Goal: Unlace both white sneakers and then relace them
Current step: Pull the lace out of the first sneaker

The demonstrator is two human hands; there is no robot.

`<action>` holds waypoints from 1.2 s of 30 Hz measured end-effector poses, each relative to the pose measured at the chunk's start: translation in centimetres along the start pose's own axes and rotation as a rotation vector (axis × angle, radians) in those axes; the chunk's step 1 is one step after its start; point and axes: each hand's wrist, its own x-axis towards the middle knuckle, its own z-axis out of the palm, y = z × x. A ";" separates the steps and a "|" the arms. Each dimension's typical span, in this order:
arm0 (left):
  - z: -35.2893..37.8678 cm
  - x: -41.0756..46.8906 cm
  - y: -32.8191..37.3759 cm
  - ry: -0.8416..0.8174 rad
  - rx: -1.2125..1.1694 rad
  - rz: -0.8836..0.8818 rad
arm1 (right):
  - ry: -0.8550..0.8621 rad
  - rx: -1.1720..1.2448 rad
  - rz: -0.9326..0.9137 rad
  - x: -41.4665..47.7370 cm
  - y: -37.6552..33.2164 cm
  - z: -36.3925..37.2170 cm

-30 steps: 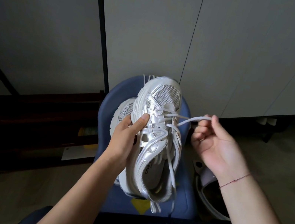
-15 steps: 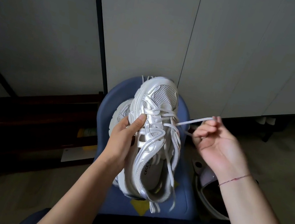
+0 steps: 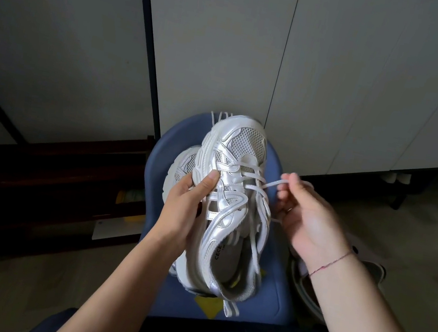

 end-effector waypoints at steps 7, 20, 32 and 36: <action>0.0 0.1 0.0 0.011 -0.001 -0.003 | 0.065 0.144 0.040 0.5 -1.1 -1.1; -0.3 0.2 0.0 0.026 0.027 0.009 | 0.049 0.135 -0.038 0.4 -0.9 -0.5; -0.2 0.5 -0.4 0.044 0.080 0.012 | -0.029 -0.253 -0.077 -0.6 1.0 0.4; -0.6 0.4 -0.1 0.045 0.073 0.010 | 0.082 -0.049 -0.097 0.8 -0.6 -0.9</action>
